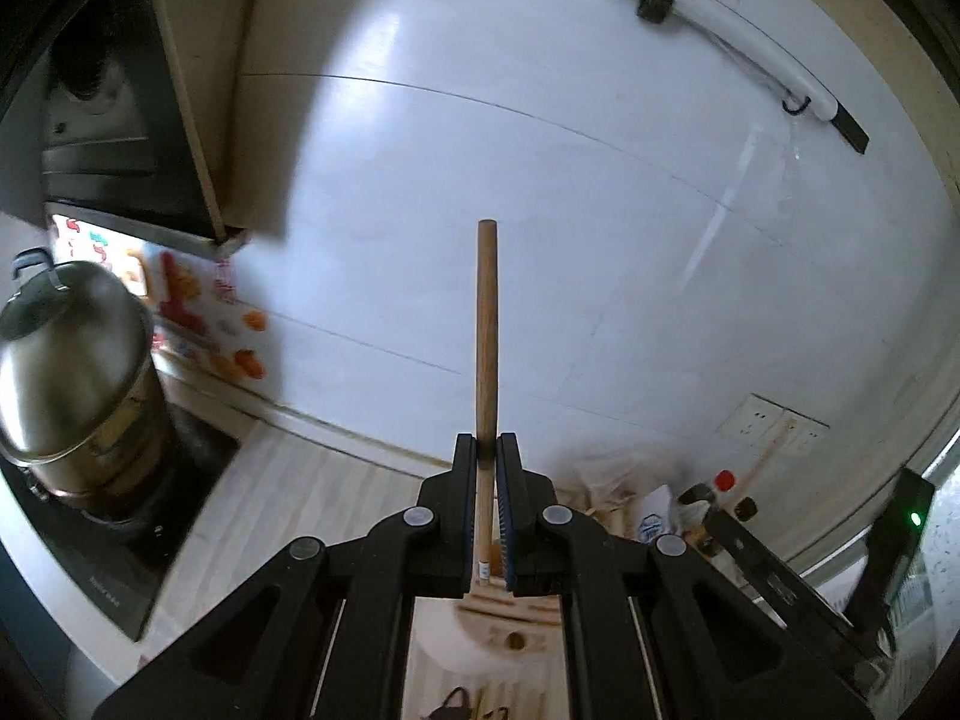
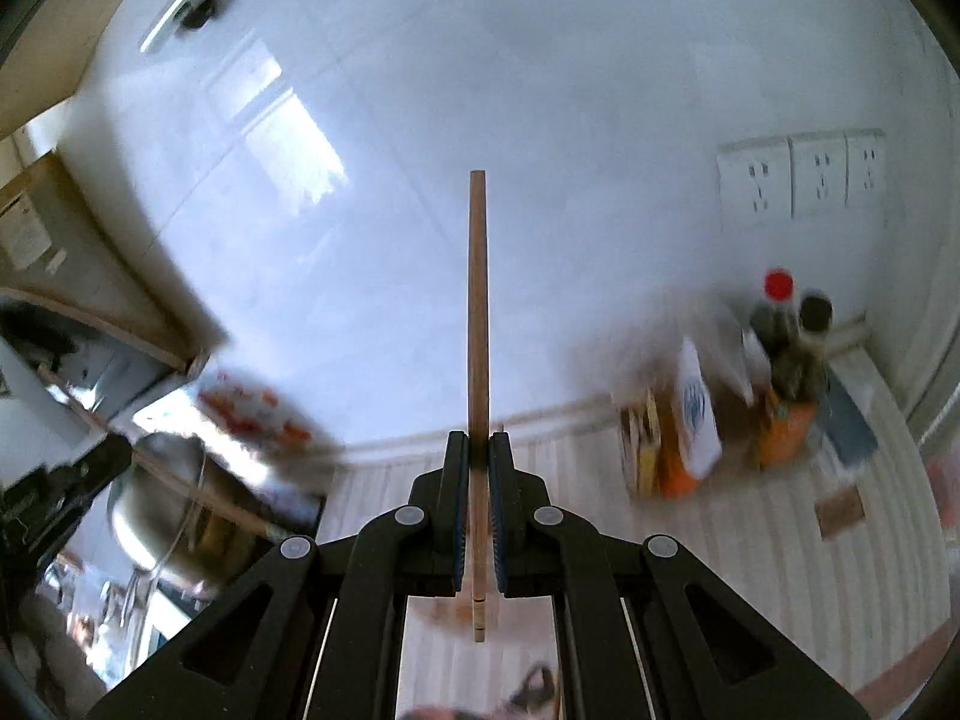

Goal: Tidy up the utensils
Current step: 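Raise both held chopsticks over the pink holder, insert them and open both tools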

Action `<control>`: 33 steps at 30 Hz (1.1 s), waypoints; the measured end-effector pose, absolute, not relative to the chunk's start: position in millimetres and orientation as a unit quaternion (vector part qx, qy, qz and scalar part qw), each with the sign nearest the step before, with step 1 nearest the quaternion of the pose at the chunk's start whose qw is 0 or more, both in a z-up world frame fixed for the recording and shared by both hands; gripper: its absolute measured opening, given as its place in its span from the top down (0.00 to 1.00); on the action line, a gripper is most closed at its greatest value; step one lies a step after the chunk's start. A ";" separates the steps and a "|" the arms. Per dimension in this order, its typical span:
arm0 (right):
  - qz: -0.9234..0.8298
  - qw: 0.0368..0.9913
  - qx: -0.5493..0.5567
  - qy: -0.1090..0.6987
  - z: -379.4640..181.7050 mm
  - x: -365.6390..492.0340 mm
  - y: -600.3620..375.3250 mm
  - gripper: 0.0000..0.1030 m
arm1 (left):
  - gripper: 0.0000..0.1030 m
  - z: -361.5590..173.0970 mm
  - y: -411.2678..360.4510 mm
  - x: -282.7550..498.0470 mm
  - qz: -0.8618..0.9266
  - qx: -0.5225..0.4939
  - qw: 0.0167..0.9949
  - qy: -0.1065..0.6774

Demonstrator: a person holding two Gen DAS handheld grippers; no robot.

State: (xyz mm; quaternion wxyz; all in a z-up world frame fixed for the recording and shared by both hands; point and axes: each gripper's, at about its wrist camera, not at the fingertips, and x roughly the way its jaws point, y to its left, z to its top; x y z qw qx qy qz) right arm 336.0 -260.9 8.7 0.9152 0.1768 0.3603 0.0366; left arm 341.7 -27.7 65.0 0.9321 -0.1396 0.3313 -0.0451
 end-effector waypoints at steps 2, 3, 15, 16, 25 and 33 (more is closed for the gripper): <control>0.022 0.919 0.173 0.353 10.0 353.9 -259.1 0.94 | 0.96 58.2 -37.3 355.5 -0.048 -0.136 0.930 0.338; 0.018 0.920 0.174 0.351 9.0 360.8 -258.8 0.94 | 0.96 52.1 -42.0 364.9 -0.051 -0.136 0.927 0.346; -0.022 0.907 0.174 0.382 -49.5 415.9 -264.8 0.94 | 0.96 -15.2 -71.0 423.9 -0.058 -0.122 0.895 0.424; -0.022 0.906 0.172 0.385 -52.8 416.6 -265.1 0.94 | 0.96 -17.3 -71.8 425.6 -0.057 -0.121 0.895 0.426; 0.017 0.886 0.166 0.433 -71.4 417.2 -264.2 0.93 | 0.94 -25.5 -77.1 425.0 -0.075 -0.114 0.879 0.458; 0.014 0.884 0.172 0.434 -55.5 393.0 -279.5 0.60 | 0.39 -7.5 -59.8 395.8 -0.042 -0.090 0.898 0.429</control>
